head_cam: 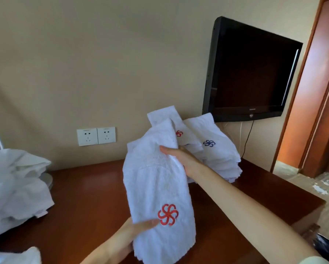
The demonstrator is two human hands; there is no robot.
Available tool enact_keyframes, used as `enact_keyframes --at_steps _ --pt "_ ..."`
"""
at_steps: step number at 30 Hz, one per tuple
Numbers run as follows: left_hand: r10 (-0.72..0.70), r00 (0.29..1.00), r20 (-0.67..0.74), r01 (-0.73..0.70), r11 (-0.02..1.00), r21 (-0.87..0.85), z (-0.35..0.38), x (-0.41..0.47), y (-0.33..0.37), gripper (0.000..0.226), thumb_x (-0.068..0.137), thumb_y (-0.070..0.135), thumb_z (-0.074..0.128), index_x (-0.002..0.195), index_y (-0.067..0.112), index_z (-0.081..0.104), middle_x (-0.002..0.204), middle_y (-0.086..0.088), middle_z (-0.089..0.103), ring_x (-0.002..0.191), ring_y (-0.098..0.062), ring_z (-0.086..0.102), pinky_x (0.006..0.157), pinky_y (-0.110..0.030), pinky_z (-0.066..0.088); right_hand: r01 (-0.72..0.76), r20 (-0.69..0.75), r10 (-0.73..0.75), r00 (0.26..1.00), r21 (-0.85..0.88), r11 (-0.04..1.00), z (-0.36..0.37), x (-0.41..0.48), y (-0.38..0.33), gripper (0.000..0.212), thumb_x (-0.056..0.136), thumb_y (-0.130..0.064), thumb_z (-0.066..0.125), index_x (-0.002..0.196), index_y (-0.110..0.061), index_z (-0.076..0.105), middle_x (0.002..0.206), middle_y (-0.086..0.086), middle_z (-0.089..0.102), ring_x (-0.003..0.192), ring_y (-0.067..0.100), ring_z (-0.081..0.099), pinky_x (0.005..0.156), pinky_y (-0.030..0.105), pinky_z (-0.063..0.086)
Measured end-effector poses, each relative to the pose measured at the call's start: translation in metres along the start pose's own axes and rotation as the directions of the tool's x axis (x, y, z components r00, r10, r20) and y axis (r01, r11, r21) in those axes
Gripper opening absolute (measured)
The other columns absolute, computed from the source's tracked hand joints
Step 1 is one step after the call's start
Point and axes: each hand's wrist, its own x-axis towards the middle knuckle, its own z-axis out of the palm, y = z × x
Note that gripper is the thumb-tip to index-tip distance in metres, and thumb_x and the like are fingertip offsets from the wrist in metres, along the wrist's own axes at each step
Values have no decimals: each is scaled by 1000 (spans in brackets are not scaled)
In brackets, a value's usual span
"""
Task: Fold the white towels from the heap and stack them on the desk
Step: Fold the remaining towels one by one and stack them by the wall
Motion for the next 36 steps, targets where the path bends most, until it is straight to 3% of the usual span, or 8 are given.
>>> enact_keyframes --at_steps 6,12,16,20,23,30,33,36 --pt "140 986 -93 -148 986 -83 10 47 65 37 94 25 52 126 7 60 122 -14 66 112 -29 64 80 -33 58 108 -61 -107 992 10 994 -23 34 -96 37 84 -33 73 113 -13 64 108 4 71 99 18 68 75 29 54" --pt "225 959 -174 -262 937 -231 5 179 166 50 92 34 60 132 6 55 131 -16 60 118 -28 59 106 -45 41 159 -229 -178 957 -100 982 -68 131 -182 66 73 -53 77 123 -13 61 114 8 69 103 24 66 96 38 50" --pt "64 944 -324 -128 975 -180 -11 237 163 42 91 18 62 128 -2 56 98 -15 67 82 -25 63 53 -26 55 -110 -208 49 977 -293 950 -147 254 -110 112 30 -66 90 127 -18 60 121 7 66 106 26 65 100 41 49" --pt "70 934 -350 -132 979 -155 -30 254 140 38 89 21 66 119 -1 62 108 -15 71 100 -27 67 72 -31 57 -103 -241 23 970 -328 939 -115 203 -70 59 66 -29 87 115 -4 65 102 11 73 91 24 71 85 33 55" --pt "72 933 -353 -144 972 -184 -35 251 141 37 90 18 64 122 -1 59 110 -16 70 101 -28 67 76 -35 57 -22 -178 -21 984 -239 971 -105 194 -64 51 71 -21 84 115 -4 64 101 11 73 88 22 72 78 31 56" --pt "107 864 -491 -163 984 -73 -24 233 145 55 91 14 58 140 3 37 124 -15 56 98 -26 61 55 -29 55 -83 -272 -68 960 -508 858 -94 175 -88 65 85 -15 73 139 -5 39 134 12 54 112 24 57 85 28 48" --pt "171 796 -581 -182 982 40 -17 214 146 59 95 13 51 147 10 24 130 -12 44 105 -25 46 76 -34 50 -126 -317 -72 946 -562 818 -95 156 -92 86 88 -21 69 153 -11 14 153 9 32 137 28 37 106 35 38" --pt "110 787 -607 -111 993 35 -18 188 146 56 95 18 52 147 13 31 136 -11 43 101 -23 46 85 -37 44 -99 -366 -166 916 -606 789 -94 131 -94 78 90 -19 64 153 -12 18 155 9 28 138 27 35 110 37 35"
